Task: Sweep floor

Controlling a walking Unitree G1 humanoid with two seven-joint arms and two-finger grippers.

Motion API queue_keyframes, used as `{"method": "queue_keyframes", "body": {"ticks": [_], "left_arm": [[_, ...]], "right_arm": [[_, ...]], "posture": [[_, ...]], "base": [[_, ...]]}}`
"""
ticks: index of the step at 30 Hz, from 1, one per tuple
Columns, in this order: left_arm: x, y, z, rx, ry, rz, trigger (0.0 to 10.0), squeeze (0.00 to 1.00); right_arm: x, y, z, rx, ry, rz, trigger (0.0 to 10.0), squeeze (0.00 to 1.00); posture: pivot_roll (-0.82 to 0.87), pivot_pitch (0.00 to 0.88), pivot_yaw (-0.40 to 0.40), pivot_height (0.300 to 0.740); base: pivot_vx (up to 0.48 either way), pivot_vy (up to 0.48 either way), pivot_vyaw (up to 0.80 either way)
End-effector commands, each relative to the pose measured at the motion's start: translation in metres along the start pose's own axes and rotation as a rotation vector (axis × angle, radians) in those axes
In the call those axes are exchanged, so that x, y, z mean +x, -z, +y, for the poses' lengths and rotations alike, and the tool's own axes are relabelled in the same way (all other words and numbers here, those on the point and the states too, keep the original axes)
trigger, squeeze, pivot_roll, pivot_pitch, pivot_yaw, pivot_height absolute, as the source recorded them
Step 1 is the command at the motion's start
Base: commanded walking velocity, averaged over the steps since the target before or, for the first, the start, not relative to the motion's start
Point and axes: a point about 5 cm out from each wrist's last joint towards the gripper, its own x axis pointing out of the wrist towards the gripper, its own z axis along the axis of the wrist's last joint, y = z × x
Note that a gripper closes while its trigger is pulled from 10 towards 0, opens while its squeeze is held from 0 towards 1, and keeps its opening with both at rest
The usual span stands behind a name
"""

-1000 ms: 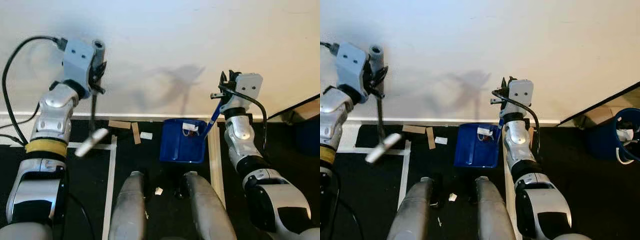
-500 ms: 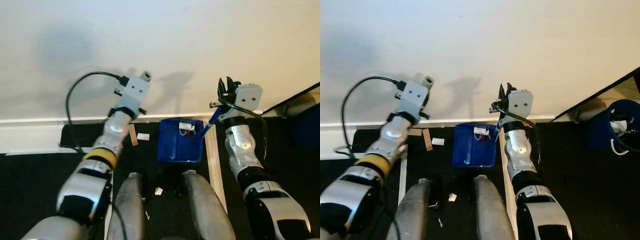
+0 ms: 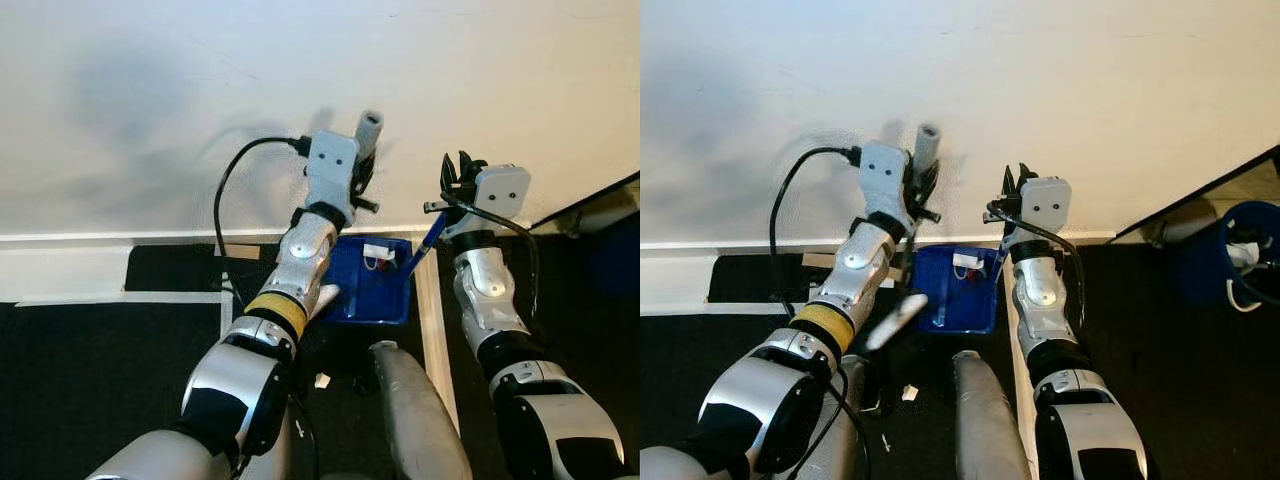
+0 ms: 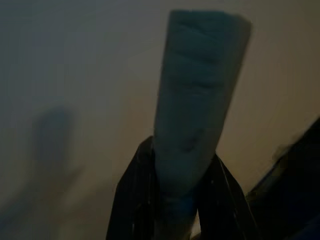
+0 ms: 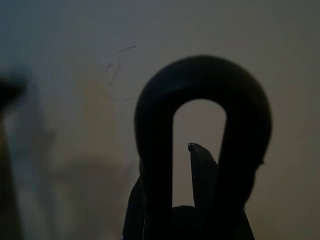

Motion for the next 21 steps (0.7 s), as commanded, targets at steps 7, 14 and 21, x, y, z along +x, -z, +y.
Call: {"method": "queue_keyframes", "body": {"ticks": [7,14,21], "left_arm": [[0.0,-0.033,-0.031,-0.14,0.19,-0.165,10.0,0.0],[-0.03,-0.049,0.042,0.065,0.2,-0.066,10.0,0.0],[-0.062,-0.059,0.121,0.465,-0.041,0.056,10.0,0.0]], "right_arm": [[-0.018,0.032,0.009,0.026,-0.035,0.207,10.0,0.0],[-0.01,0.029,0.01,0.034,-0.036,0.203,10.0,0.0],[-0.013,0.031,0.012,0.041,-0.041,0.208,10.0,0.0]], "posture": [[0.02,0.298,-0.083,0.74],[0.04,0.285,-0.076,0.74],[0.05,0.318,-0.082,0.74]], "base": [[0.0,0.0,0.0],[0.0,0.0,0.0],[0.0,0.0,0.0]]}}
